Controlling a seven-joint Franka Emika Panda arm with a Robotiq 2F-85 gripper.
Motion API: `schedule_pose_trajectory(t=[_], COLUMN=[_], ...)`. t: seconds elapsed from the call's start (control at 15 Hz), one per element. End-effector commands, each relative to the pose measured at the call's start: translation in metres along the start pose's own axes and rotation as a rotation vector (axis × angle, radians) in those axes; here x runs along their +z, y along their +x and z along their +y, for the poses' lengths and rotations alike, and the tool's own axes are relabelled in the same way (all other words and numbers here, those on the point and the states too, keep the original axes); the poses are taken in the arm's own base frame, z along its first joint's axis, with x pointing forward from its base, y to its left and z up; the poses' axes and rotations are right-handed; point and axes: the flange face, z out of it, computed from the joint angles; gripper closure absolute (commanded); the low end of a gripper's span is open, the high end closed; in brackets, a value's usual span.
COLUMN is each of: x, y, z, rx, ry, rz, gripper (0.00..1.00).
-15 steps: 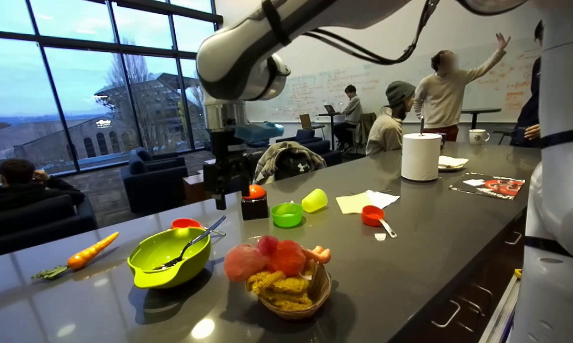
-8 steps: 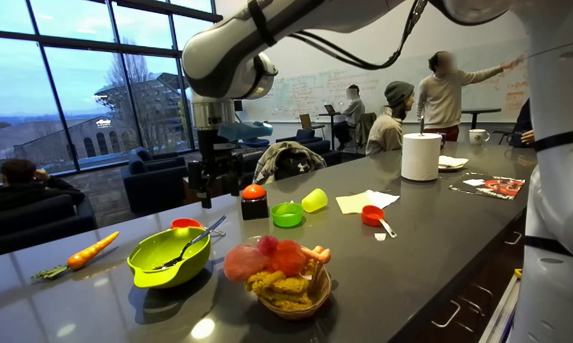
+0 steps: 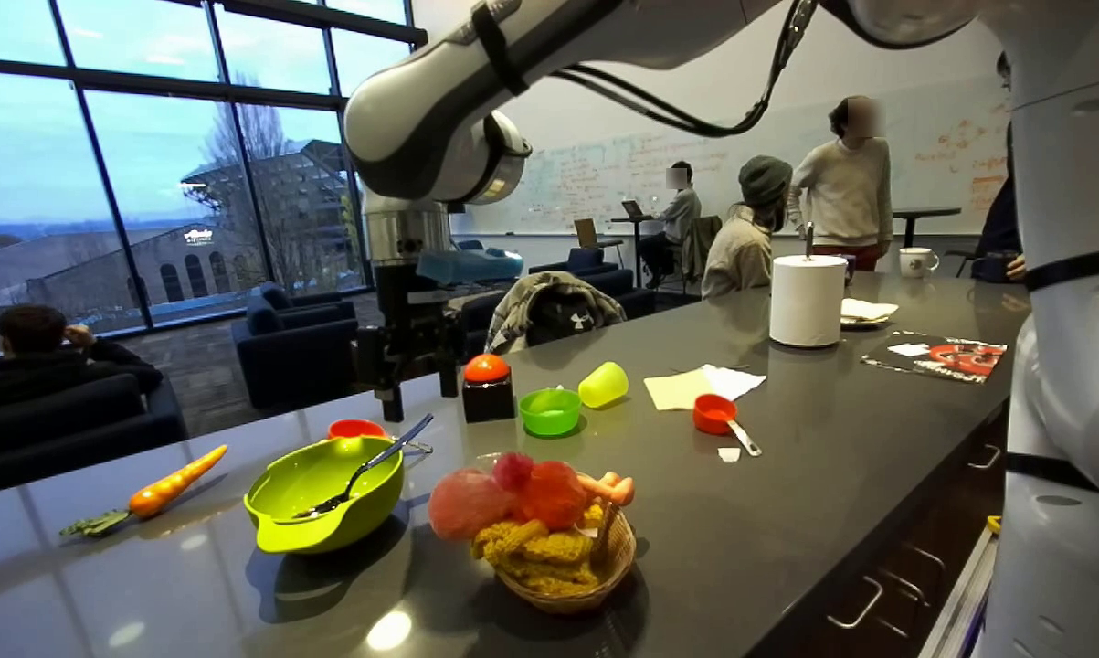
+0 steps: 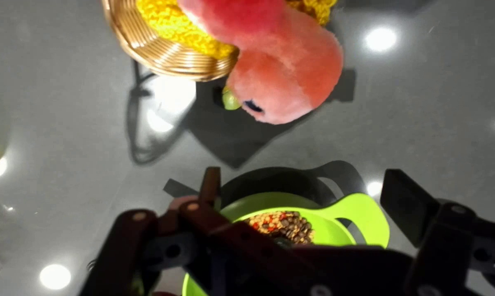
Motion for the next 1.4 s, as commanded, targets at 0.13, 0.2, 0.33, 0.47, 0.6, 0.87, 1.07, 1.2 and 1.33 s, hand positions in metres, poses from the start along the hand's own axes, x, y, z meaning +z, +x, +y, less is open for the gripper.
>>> schedule_pose_trajectory(t=[0.13,0.2,0.33,0.47,0.6,0.87,1.07,1.2,1.33], x=[0.027,0.031,0.037,0.044,0.053,0.078,0.102,0.114,0.123], y=[-0.02,-0.027,-0.041,-0.054,-0.065,-0.083,-0.096,-0.104,-0.111], z=[-0.053,-0.061,-0.075,-0.086,-0.093,-0.092,-0.078,-0.071,-0.067], rx=[-0.028,-0.016,0.003,0.033,0.05,0.064,0.077,0.089,0.087], ry=[0.055,0.053,0.056,0.064,0.074,0.043,0.034,0.027,0.016], rz=[-0.048,-0.058,-0.074,-0.096,-0.094,-0.077,-0.068,-0.073,-0.084], gripper=[0.0,0.0,0.0,0.0,0.0,0.0,0.0,0.0,0.0])
